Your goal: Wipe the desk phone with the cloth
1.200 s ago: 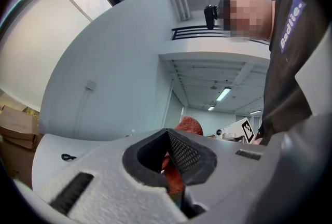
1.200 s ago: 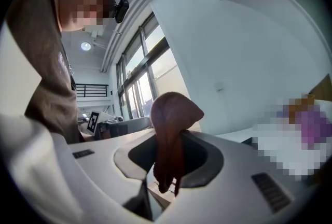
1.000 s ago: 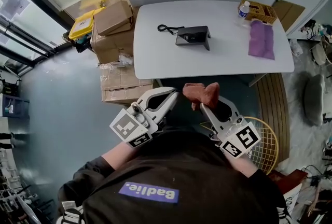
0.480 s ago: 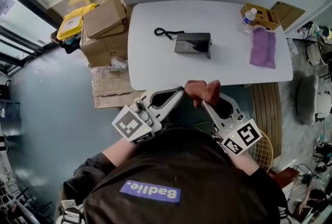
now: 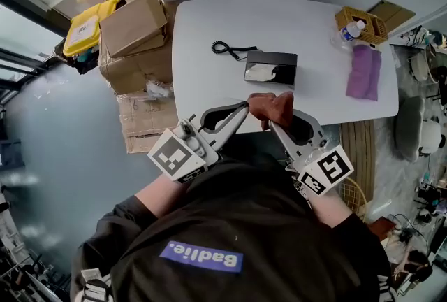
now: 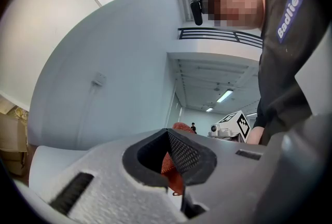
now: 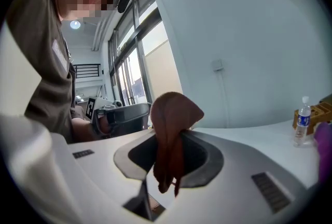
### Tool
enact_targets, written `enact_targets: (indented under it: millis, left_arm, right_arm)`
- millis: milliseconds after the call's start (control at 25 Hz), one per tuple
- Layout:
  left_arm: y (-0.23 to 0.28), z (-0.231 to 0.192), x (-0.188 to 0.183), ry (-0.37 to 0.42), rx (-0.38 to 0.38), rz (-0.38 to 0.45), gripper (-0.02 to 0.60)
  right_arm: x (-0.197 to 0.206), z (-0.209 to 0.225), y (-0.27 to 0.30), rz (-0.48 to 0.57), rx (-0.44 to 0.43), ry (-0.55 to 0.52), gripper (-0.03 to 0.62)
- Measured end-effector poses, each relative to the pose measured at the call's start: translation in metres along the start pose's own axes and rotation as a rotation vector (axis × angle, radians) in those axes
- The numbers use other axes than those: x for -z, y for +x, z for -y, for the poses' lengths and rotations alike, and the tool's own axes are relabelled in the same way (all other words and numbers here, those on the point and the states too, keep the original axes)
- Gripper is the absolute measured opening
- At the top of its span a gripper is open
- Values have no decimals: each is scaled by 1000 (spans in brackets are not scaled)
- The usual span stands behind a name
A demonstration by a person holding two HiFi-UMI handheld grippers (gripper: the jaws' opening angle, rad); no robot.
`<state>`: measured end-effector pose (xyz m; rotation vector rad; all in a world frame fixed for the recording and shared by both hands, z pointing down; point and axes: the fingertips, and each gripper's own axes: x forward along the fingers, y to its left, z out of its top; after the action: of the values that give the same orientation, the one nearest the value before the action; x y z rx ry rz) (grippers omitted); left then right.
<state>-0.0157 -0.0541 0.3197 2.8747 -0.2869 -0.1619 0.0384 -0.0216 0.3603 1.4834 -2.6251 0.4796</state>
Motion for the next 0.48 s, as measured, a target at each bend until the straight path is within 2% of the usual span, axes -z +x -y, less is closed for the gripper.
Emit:
enact_targets:
  millis: [240,480]
  left_arm:
    - [12,-24,6,-10,-61,-3,9]
    - [29,-43,24,-33,-175,-38,9]
  right_arm:
    - [10,28,28,-79,-74,4,110]
    - [17,54,48,-147,-193,-16,110]
